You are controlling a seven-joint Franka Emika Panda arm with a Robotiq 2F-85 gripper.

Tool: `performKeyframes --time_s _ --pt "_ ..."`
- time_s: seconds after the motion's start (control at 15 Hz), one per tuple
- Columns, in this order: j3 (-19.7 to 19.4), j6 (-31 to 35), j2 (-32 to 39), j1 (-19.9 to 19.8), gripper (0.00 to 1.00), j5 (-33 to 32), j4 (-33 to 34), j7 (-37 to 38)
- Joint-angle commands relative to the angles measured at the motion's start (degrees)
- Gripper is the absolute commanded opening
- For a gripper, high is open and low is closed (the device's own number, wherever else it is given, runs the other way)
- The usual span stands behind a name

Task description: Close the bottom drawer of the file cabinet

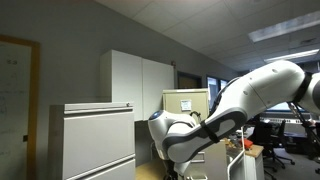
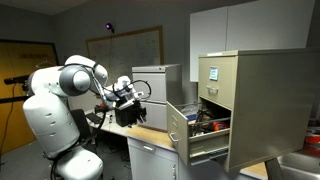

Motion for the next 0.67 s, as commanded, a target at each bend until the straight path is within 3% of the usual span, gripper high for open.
performKeyframes --time_s 0.0,0.13,0.6 --pt "1.0 0.1 4.2 -0.4 0.07 -13.6 0.5 8.8" --pt "0.2 1.4 6.5 0.1 0.00 -22.8 0.4 12.5" --pt "-4.7 11.6 13.0 -0.5 0.00 -55.8 0.1 20.7"
